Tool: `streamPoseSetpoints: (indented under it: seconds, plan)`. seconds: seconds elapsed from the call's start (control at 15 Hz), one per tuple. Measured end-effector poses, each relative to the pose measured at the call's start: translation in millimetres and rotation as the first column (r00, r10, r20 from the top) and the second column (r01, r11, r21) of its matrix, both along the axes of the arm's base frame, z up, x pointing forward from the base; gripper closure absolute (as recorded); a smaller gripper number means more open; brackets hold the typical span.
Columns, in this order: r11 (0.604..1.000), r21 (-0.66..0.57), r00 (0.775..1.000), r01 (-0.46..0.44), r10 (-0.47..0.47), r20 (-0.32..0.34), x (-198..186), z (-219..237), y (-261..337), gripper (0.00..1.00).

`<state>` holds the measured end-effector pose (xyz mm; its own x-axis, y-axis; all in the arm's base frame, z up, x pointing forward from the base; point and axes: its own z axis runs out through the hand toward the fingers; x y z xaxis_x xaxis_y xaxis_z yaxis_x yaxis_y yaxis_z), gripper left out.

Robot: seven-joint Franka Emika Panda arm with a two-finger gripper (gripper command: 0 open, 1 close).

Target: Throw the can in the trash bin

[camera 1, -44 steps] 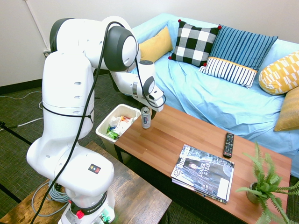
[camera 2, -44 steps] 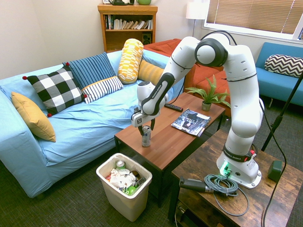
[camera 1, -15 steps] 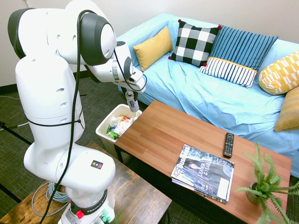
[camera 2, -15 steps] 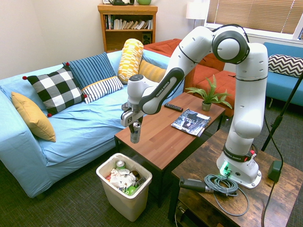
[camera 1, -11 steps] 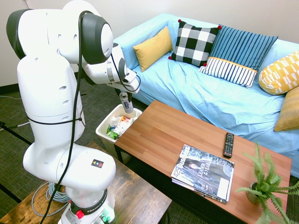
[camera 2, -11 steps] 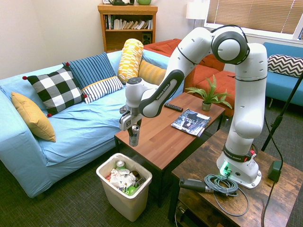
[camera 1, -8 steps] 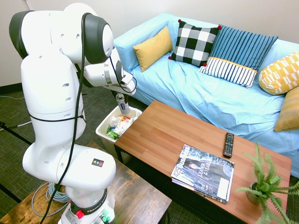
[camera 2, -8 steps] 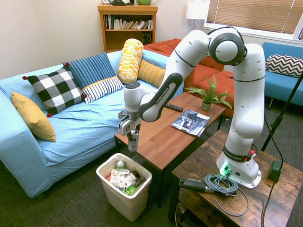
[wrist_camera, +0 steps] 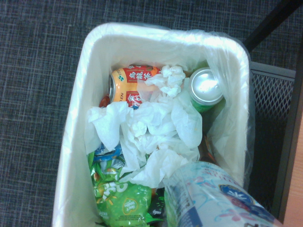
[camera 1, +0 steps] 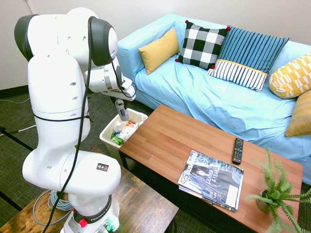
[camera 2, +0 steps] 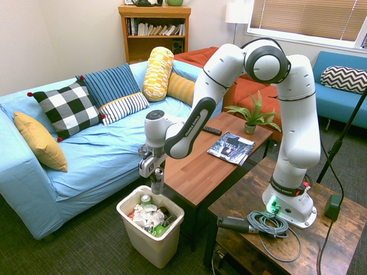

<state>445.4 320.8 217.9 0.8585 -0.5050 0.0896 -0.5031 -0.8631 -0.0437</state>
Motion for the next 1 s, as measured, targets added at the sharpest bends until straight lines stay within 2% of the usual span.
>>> streamPoseSetpoints:
  seconds: [0.07, 0.8, 1.0]
  plan:
    - [1.000, -0.001, 1.000, 0.000, 0.000, -0.001, 0.6, -1.1, 0.6, 0.00]
    - [1.000, -0.005, 1.000, 0.004, -0.004, -0.003, 4.6, -2.2, -2.5, 0.00]
    - [1.000, -0.006, 1.000, 0.024, -0.024, 0.016, 9.4, 10.7, -10.9, 0.00]
